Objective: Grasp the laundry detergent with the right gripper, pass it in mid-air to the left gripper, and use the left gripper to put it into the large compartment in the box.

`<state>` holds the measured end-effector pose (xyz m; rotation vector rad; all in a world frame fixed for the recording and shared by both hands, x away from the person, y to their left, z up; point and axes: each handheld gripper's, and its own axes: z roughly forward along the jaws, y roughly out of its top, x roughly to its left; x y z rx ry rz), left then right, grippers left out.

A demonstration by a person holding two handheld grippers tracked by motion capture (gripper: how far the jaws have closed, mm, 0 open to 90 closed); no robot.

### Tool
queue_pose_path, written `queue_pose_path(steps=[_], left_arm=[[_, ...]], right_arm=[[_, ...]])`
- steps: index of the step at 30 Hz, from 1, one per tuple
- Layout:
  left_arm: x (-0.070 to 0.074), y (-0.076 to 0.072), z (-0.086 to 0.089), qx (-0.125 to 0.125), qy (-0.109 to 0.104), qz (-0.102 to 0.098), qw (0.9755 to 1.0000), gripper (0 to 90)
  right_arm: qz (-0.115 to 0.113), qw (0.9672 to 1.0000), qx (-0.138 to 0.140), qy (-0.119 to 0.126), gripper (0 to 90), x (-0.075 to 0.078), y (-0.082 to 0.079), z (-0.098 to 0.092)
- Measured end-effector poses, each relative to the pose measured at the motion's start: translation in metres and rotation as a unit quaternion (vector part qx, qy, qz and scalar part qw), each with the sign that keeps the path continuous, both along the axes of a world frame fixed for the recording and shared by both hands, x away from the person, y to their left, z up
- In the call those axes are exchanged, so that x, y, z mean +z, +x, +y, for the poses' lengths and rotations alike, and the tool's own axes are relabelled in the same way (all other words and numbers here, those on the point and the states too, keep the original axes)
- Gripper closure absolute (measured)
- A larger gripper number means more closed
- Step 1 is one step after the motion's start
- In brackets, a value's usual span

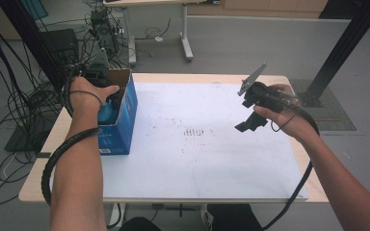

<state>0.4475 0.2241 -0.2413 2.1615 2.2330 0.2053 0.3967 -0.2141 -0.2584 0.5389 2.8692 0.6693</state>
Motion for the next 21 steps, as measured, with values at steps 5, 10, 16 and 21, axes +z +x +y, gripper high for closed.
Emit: queue_pose_path(steps=[5,10,16,21], left_arm=[[0.014,-0.005,-0.001,-0.002,0.002,-0.009,1.0000,28.3],[0.029,-0.012,-0.008,-0.012,0.000,-0.020,0.9997,25.6],[0.042,-0.018,-0.028,-0.039,-0.017,-0.032,0.9986,19.0],[0.045,-0.024,-0.047,-0.065,-0.036,-0.038,0.9965,15.1]], right_arm=[[0.003,1.0000,-0.003,-0.001,6.4,-0.001,0.001,-0.001],[0.005,1.0000,-0.006,-0.005,6.4,0.000,0.003,-0.002],[0.006,0.9999,-0.012,-0.002,6.4,0.003,0.004,-0.005],[0.005,0.9998,-0.016,-0.012,6.4,0.008,0.007,-0.008]])
